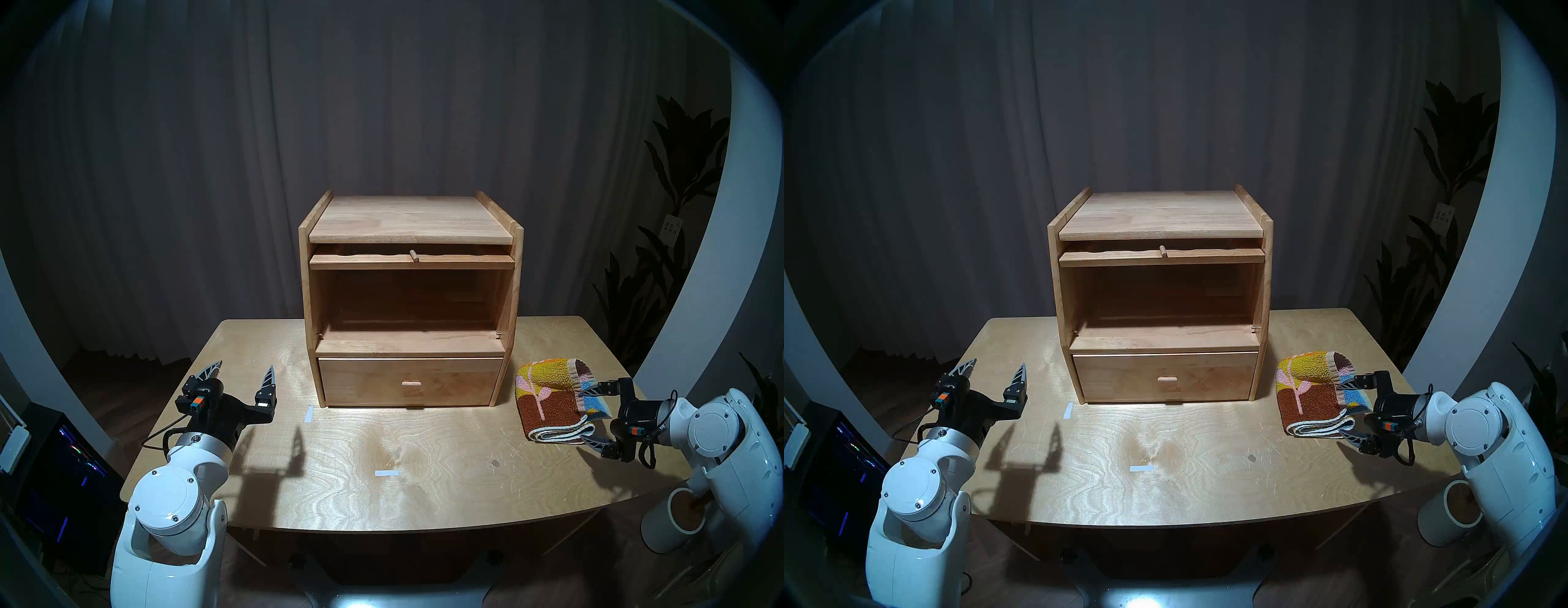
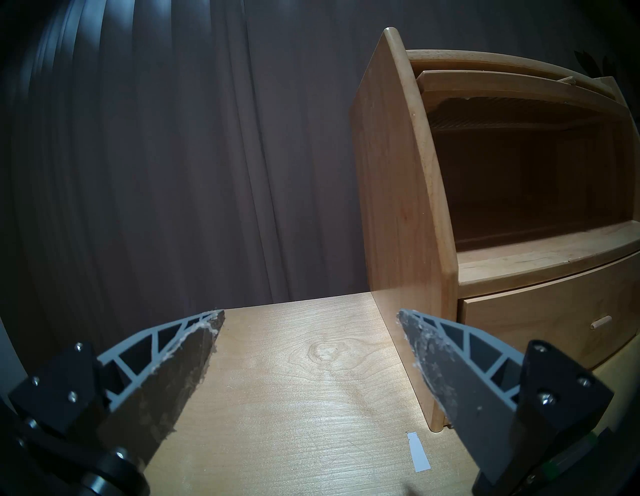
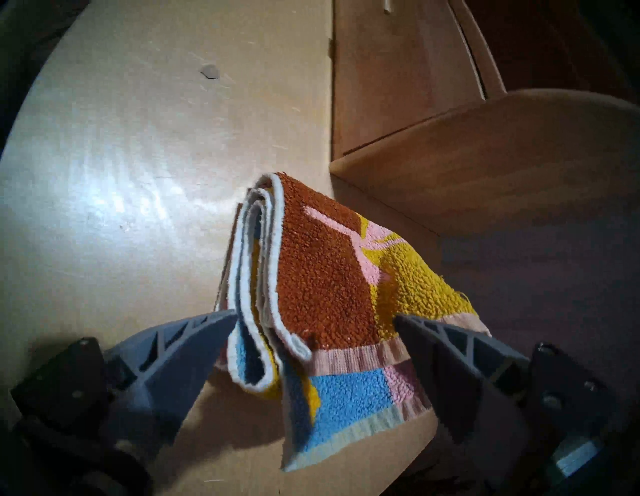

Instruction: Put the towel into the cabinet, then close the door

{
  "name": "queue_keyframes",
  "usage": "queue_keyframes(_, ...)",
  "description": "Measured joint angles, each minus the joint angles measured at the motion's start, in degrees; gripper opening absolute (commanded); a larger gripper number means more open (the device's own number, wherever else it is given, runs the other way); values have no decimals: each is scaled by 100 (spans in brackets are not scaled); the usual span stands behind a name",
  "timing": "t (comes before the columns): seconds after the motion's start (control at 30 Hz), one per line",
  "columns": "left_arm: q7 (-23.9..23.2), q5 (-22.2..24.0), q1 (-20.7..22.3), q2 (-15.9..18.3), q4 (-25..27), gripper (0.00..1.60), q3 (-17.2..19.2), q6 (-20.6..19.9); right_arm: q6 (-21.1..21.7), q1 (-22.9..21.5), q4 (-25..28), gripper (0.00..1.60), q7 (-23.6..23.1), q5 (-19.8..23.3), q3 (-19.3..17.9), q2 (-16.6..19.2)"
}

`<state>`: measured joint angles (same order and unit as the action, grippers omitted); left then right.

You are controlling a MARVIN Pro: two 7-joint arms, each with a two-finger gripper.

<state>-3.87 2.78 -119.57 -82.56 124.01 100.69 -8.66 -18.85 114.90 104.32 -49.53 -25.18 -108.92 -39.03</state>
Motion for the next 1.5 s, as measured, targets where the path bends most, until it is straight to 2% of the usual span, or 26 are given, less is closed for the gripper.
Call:
queue_keyframes(0.13,1,0,-1,0,2,160,0,0,237,-33,174,160,-218,-40,78,50)
queue_keyframes(0.3,2,0,-2,-2,6,160,0,0,664,-220,187,160,-253,-256,423,23)
queue_keyframes(0.53,3,0,-3,-4,7,160,0,-1,876,-552,-277,160,179,-635,1045,-209)
queue_keyframes(0.93,5,1,-3,-6,10,160,0,-1,689,-1191,-1010,160,1188,-985,1488,-505)
queue_keyframes(1.0,5,1,-4,-7,11,160,0,-1,641,-1285,-1103,42,1263,-1018,1547,-528)
queue_keyframes(1.03,5,1,-4,-7,11,160,0,-1,613,-1338,-1153,0,1286,-1025,1576,-540)
queue_keyframes(1.23,6,2,-4,-8,13,160,0,-1,589,-1430,-1296,0,1307,-910,1605,-613)
queue_keyframes(1.5,6,2,-4,-8,13,160,0,-1,687,-1421,-1154,0,1428,-545,1288,-806)
